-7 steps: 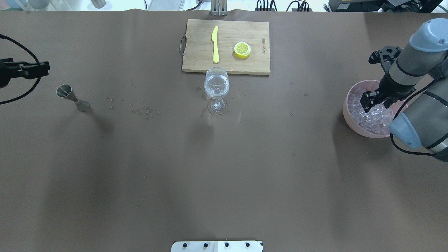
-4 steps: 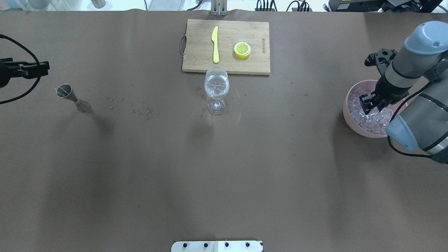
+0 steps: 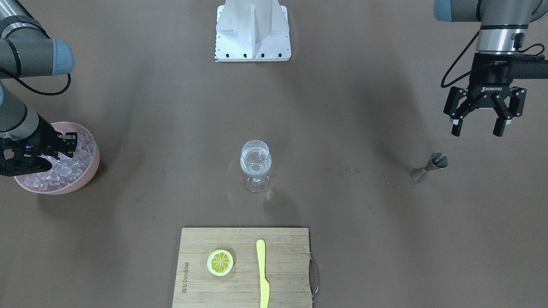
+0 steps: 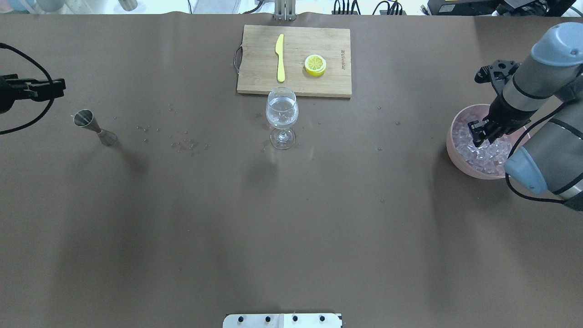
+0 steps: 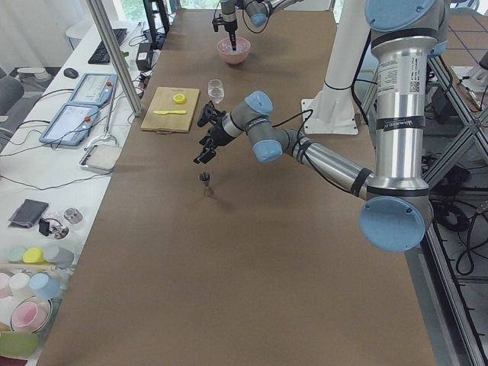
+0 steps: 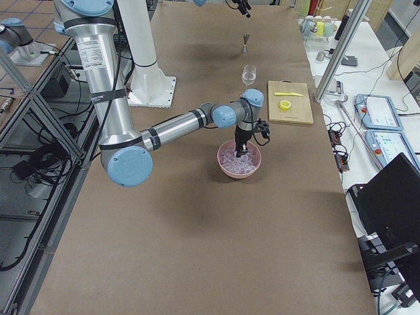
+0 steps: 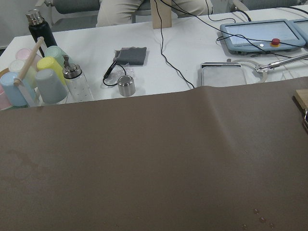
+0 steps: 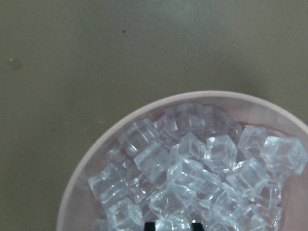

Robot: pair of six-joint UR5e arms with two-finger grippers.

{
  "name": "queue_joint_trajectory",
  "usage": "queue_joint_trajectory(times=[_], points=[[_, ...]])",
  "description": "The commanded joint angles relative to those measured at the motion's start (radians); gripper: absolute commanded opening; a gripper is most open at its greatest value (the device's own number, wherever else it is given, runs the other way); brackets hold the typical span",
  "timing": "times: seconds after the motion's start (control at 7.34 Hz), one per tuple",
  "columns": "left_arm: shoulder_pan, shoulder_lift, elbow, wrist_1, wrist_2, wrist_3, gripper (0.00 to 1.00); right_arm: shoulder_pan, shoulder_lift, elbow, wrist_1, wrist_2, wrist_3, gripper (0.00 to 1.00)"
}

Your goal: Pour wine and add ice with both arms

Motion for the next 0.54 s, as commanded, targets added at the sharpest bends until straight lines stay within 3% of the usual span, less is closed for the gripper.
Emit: queue_joint_trajectory(times=[0.0,0.27,0.41], points=[[-0.099,-0.079,0.015,0.108,-0.097,0.102,0.99,0.087,0.071,0.052,-0.070,0.082,-0.003,0.00],[-0.144,-0.145,0.038,0.233,-0.135,0.148,0.99,0.104,0.125,0.104,-0.084,0.085,-0.002,0.00],[-0.209,-0.151,0.067,0.290,-0.243,0.309,0.99,0.103,0.155,0.106,-0.088,0.089,0.008,0.00]])
